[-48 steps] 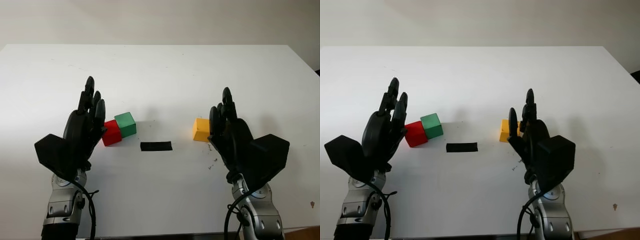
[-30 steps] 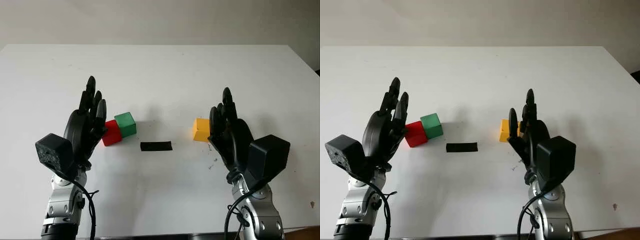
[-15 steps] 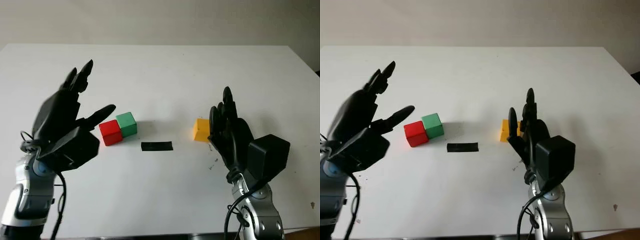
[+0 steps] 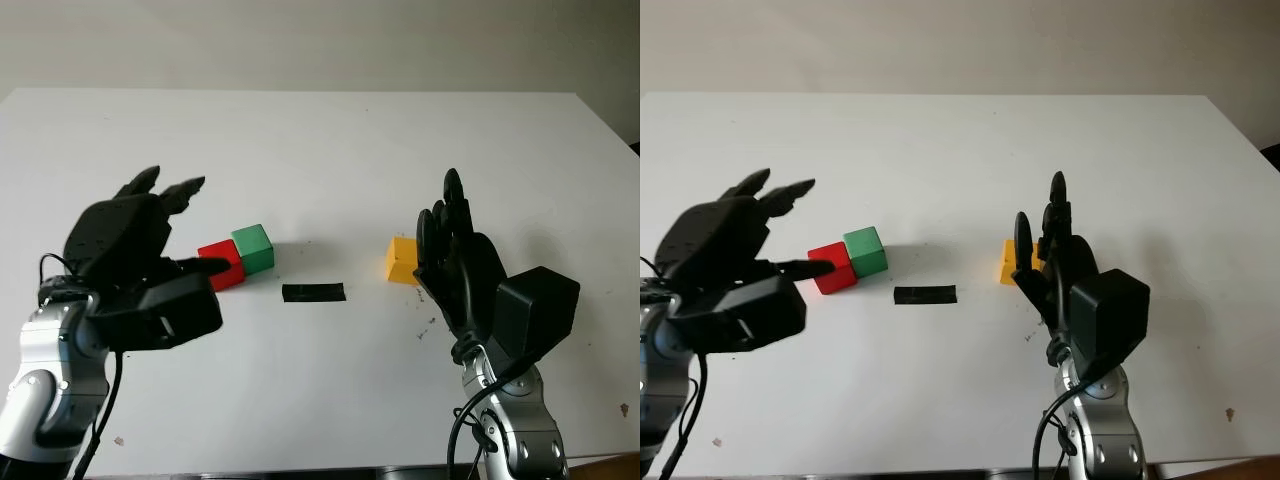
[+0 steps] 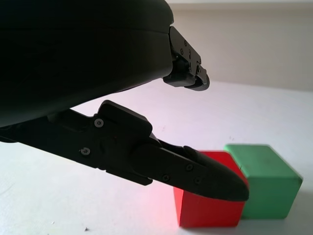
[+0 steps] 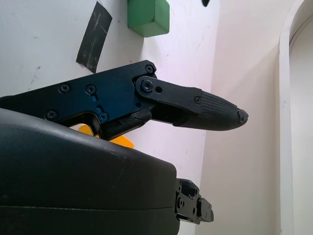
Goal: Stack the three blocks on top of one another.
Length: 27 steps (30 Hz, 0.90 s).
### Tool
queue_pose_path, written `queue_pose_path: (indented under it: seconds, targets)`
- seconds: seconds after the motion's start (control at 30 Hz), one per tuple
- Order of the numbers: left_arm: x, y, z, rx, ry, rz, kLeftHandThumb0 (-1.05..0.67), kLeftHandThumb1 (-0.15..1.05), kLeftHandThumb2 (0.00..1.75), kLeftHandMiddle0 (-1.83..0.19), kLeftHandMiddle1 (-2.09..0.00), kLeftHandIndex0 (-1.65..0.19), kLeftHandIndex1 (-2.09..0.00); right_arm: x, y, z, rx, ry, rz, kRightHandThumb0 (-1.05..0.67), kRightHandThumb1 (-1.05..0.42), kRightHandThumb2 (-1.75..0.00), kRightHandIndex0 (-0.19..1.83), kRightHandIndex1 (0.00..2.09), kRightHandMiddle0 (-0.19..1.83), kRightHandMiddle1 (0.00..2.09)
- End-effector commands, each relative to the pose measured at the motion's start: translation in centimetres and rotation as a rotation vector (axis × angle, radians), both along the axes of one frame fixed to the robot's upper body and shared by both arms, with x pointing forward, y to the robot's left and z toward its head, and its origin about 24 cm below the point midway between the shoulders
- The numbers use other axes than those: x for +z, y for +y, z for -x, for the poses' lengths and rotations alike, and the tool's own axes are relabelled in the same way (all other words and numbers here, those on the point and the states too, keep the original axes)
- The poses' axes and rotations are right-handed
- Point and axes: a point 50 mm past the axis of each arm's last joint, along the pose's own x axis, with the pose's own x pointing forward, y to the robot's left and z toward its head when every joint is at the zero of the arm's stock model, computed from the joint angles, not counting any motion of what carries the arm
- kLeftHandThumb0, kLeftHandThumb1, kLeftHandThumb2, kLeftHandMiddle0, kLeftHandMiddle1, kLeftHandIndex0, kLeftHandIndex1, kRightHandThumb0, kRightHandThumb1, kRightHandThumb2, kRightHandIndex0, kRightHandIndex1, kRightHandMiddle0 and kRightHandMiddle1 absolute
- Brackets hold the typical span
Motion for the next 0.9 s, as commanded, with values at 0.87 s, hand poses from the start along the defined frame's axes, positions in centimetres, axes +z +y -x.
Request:
queue_pose_path:
  seconds: [0.87]
  targets:
    - [-2.4,-0.8,-0.6,0.03,0.047,-0.086,-0.78,1.04,0.05,-0.14,-0.06,-0.26,-0.79,0.4,-0.1,0.2,-0.009,-0.012,0.006,-0.69,-1.05,-0.66,-0.19,0.01,-0.19,0.03]
